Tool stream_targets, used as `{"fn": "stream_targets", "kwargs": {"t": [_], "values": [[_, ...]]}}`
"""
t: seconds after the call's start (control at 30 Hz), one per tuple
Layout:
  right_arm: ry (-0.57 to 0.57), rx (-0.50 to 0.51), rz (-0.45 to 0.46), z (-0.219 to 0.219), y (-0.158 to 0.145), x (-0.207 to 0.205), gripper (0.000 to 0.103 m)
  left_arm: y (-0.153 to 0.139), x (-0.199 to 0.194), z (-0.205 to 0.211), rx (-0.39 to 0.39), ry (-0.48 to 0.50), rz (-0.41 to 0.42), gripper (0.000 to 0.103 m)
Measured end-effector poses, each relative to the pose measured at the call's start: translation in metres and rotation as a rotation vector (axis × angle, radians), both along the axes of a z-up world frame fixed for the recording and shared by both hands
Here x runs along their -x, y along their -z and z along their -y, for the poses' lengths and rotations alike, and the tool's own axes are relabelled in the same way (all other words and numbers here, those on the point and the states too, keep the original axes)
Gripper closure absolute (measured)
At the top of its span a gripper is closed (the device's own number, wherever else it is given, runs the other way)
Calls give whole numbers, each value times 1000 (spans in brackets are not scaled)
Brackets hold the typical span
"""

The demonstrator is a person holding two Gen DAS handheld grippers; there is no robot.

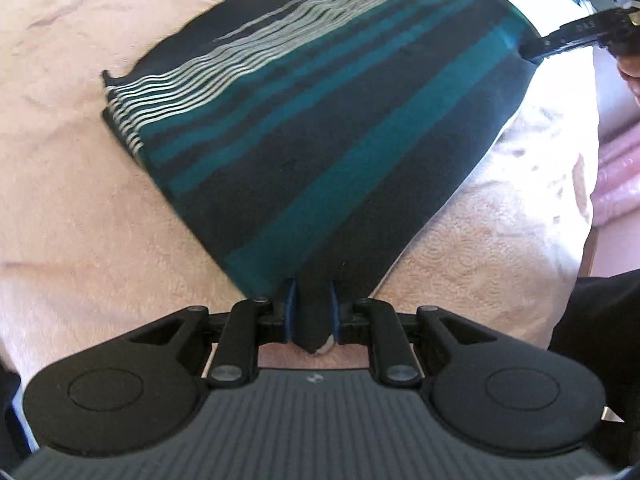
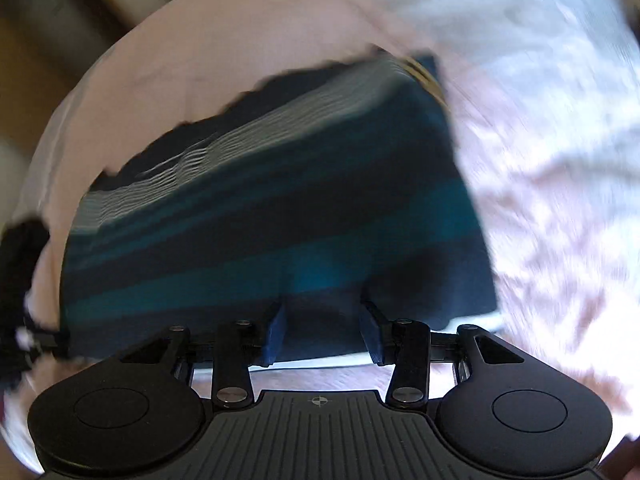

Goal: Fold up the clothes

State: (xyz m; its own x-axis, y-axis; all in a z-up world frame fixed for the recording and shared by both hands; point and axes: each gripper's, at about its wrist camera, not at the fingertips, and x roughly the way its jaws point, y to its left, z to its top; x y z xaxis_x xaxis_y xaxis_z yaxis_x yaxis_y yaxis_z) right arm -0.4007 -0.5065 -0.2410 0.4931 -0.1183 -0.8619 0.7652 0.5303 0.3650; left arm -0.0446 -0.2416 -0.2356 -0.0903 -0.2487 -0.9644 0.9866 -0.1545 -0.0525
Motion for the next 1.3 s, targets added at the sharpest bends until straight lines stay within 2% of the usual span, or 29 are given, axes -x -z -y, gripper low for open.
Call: {"fn": "stream_targets", "kwargs": {"t": [0.1,0.17,0.27,0.37,0.5,0.7,0.87,1.0,1.13,1.2,1.3], "values": [[-38,45,-33,6,-18,1,58,-12,4,-8,24,39,42,88],[-66,54,-39,4,-28,1,58,-20,12,-17,58,117,99,80],[-95,31,-14,-1,-36,-3,57,-29,21,-29,101,234,173,77],[-200,49,-1,-27,-44,-18,55,-31,23,-36,117,317,210,75],[-342,96,20,-77,-50,-46,41,-30,11,-37,146,428,222,74],[-362,60,35,-158,-36,-102,40,-38,-23,-41,210,520,180,71],[-417,125,-43,-213,-29,-148,39,-48,-50,-52,254,604,178,68],[-479,221,-120,-241,-28,-182,36,-53,-70,-57,274,570,148,66],[-642,329,-169,-266,-15,-215,35,-47,-84,-60,286,519,119,66],[-774,394,-205,-285,0,-233,35,-42,-86,-62,286,516,120,66],[-983,526,-297,-316,25,-252,35,-35,-86,-64,286,561,133,66]]}}
